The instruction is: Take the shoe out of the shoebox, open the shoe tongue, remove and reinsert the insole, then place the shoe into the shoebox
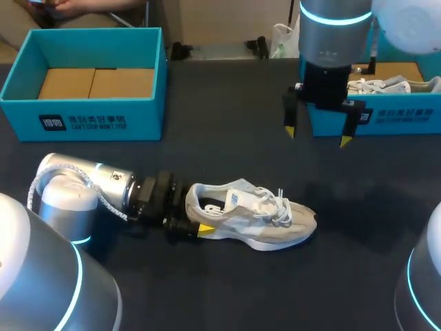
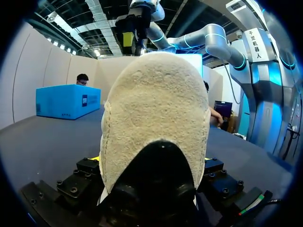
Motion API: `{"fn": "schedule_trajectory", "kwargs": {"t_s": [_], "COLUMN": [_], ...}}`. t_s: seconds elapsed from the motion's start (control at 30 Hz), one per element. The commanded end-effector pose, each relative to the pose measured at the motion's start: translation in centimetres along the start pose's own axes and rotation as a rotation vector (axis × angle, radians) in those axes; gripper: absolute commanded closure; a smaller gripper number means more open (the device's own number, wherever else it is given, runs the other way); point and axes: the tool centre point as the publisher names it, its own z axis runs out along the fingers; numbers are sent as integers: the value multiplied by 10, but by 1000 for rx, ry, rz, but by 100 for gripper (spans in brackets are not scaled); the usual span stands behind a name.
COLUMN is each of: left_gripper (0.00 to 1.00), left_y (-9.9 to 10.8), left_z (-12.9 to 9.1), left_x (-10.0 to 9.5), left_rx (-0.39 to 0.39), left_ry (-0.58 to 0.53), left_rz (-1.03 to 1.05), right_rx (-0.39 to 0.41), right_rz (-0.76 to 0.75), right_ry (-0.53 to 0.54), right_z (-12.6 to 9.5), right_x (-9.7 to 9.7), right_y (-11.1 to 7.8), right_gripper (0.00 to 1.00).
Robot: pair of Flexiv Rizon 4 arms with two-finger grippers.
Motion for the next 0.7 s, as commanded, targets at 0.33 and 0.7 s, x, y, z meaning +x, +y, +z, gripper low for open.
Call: {"fn": "schedule_trajectory", "kwargs": {"t_s": [0.33,0.7], "left_gripper": [100,100], "left_y": [0,0], "left_z": [0,0], "left_x": [-1,-1], "left_rx": [-2,-2], "left_ry": [-1,-1], "left_rz": [-1,-1], "right_rx": [-15,-1], "right_rz": [2,-45], "right_ry": [-9,-19], "right_z": [5,32], "right_x": [5,79], "right_y": [-5,-78], "right_gripper": [0,0]}}
